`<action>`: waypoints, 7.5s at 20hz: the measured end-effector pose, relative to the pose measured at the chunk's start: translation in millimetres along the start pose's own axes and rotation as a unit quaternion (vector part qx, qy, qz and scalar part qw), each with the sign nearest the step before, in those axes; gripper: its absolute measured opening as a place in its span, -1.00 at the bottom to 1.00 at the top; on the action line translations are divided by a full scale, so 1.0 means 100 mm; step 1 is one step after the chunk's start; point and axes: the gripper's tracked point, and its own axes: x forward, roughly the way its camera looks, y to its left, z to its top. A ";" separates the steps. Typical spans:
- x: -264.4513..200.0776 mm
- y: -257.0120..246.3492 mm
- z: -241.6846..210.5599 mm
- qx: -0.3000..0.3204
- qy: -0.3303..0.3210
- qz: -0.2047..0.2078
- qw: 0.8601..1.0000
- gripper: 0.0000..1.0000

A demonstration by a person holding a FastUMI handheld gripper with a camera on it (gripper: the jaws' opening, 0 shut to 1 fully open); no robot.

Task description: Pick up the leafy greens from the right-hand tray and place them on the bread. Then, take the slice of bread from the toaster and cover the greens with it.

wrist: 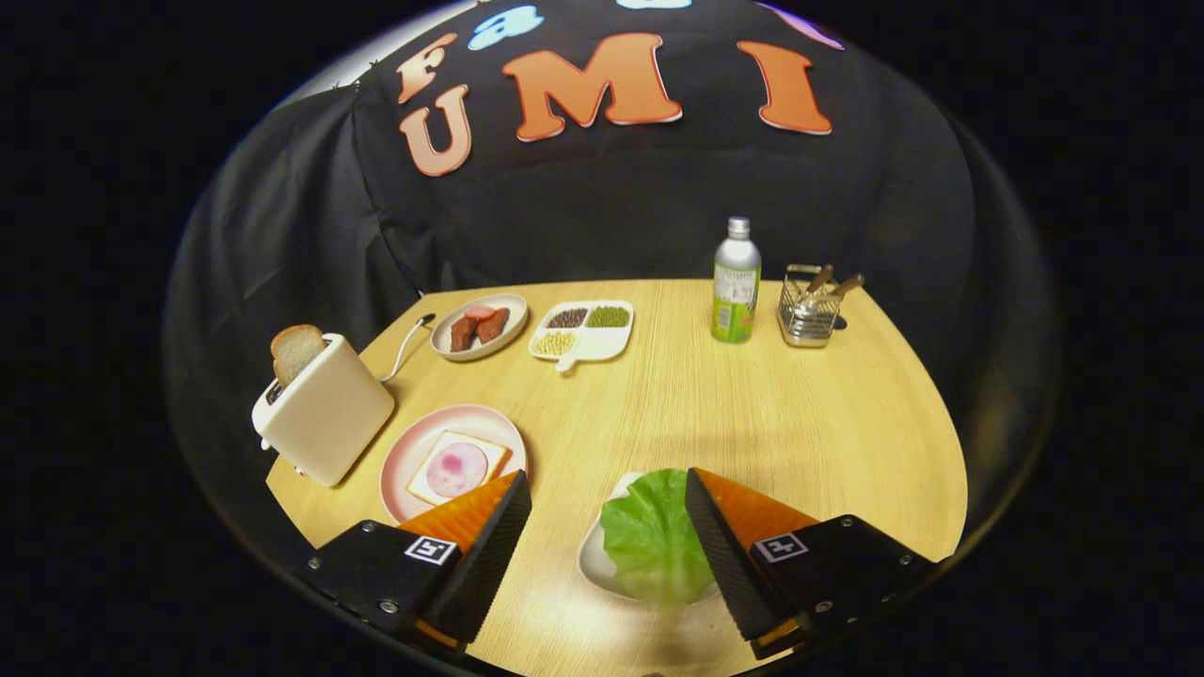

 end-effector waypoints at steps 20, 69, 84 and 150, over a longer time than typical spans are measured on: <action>0.63 -0.40 -0.83 -0.064 0.171 -0.032 0.983 0.92; 0.74 1.47 0.12 -0.072 0.031 0.105 0.991 -0.95; 1.02 2.06 -0.28 -0.111 0.086 0.124 0.982 -0.92; 0.20 3.90 1.35 0.040 0.108 0.267 0.957 -0.73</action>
